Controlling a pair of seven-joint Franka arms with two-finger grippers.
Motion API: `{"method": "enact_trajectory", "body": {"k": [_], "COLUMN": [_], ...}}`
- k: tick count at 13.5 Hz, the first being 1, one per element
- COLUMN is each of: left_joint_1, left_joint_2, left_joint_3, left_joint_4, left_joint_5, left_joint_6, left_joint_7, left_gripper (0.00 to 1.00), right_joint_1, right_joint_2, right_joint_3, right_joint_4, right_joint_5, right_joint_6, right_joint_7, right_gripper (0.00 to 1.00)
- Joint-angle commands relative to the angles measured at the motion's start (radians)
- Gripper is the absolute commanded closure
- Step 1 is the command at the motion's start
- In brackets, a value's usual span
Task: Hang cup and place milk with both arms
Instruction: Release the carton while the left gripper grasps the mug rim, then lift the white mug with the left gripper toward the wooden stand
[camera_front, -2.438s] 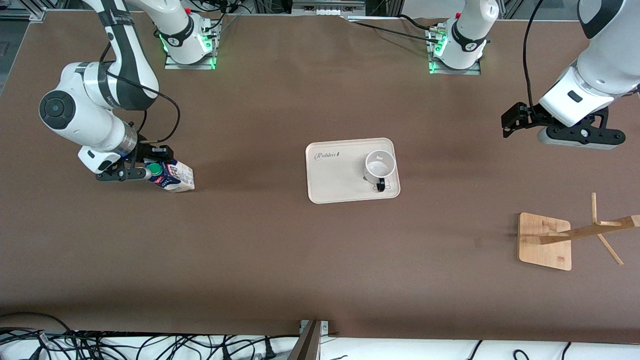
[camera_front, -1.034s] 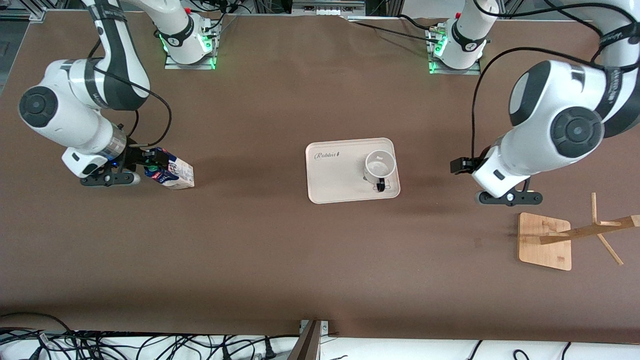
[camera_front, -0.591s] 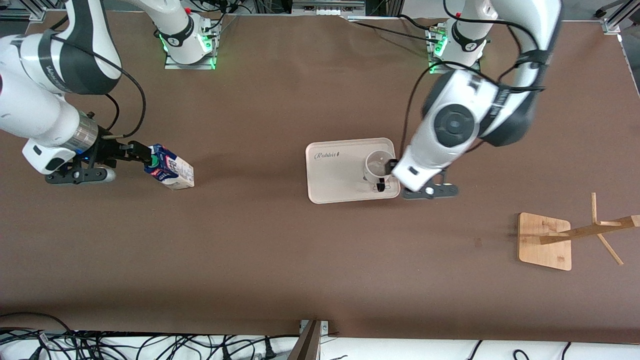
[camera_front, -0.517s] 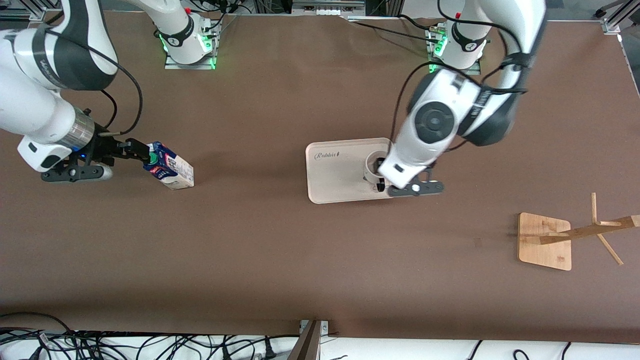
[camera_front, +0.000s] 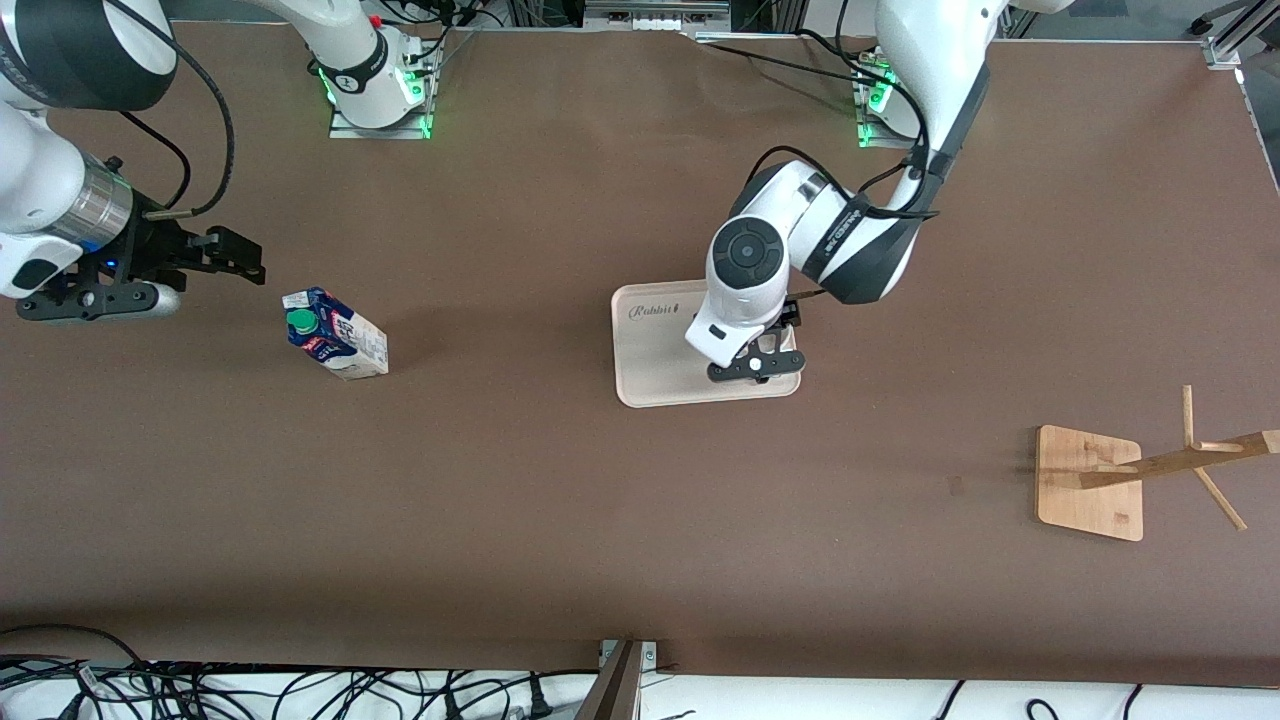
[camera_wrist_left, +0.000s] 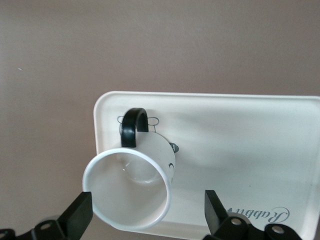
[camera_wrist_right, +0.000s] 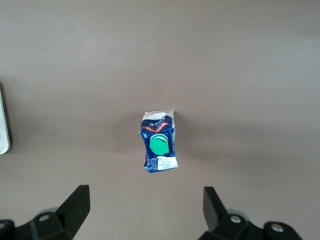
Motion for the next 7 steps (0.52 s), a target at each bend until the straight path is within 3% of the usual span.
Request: {"method": "enact_trajectory", "body": {"k": [1,2,3,4,5,7], "left_joint_1": [-0.045,-0.048,-0.046,-0.048,-0.049,-0.048], "left_joint_2": [0.009,0.01,0.007,0.009,0.013,0.016], "left_joint_3": [0.016,0.016,0.013,0.013,0.013,0.013], "left_joint_4": [-0.075,-0.106,-0.124,-0.126,-0.126,-0.129], "left_joint_5": [0.024,0.059,0.088,0.09,0.092,0.095], "left_joint_6": [0.092,0.146,0.169,0.169,0.171,0.189], "left_joint_7": [-0.047,-0.053,-0.056,-0.058,-0.058,-0.054], "left_gripper": [0.09,0.2,0.36,0.61,0.75,0.89], "right_joint_1": [-0.024,-0.053,-0.111,-0.203,-0.277,-0.354], "right_joint_2": [-0.045,-0.048,-0.059,-0.07,-0.083,-0.091], "right_joint_3": [0.017,0.025,0.087,0.176,0.242,0.325], "right_joint_4": [0.005,0.0,-0.004,-0.013,-0.03,-0.058], "right_joint_5": [-0.023,-0.023,-0.025,-0.025,-0.025,-0.03], "right_joint_6": [-0.043,-0.043,-0.045,-0.05,-0.047,-0.036], "right_joint_7": [-0.002,-0.004,-0.011,-0.013,-0.016,-0.008], "right_gripper": [0.0,0.0,0.0,0.0,0.0,0.0]}}
